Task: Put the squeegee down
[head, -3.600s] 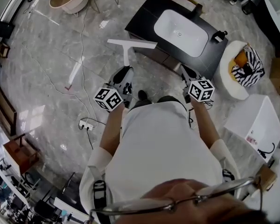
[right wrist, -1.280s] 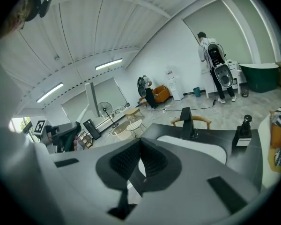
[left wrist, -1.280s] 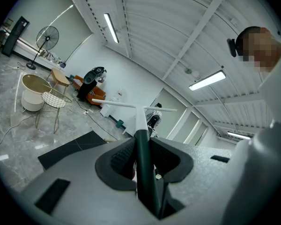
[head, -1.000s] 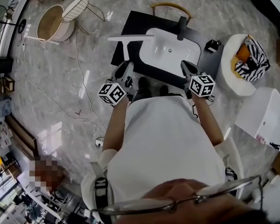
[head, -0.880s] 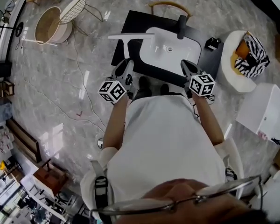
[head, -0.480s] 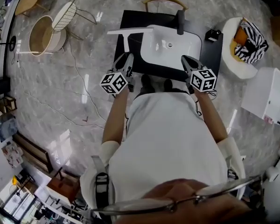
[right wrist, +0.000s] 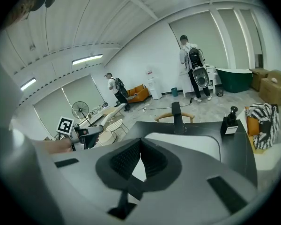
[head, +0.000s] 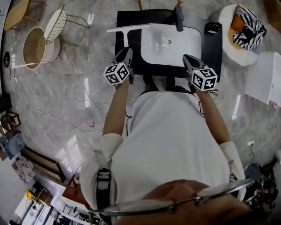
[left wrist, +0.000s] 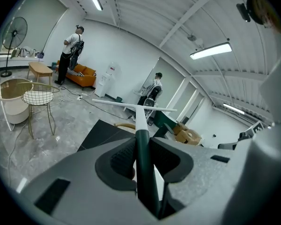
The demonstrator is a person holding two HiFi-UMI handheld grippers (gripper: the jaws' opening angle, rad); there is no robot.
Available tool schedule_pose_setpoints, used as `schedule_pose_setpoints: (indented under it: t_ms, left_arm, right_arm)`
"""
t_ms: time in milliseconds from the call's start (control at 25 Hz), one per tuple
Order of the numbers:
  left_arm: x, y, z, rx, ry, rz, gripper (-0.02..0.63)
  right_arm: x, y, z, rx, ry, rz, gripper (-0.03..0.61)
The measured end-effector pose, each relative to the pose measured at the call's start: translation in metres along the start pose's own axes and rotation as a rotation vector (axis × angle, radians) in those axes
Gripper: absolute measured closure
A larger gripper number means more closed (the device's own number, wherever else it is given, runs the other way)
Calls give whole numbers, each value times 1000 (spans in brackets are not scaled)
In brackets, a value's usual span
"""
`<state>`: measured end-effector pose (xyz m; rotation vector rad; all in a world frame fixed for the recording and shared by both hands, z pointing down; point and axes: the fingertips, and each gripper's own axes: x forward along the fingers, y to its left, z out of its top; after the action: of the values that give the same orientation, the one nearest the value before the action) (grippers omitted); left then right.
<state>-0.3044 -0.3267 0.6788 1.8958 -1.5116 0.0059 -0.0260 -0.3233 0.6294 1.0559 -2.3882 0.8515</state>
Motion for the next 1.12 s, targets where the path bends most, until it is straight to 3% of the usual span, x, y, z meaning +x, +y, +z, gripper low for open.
schedule_pose_setpoints:
  t_ms: [640,1120]
  left_arm:
    - [94,92,-50,73,219,144,518]
    - [132,130,-86,118,359,226,518]
  right_arm:
    - [22,1,-23,96,47,-96,577]
    - [30,0,-34,128,88,-135,575]
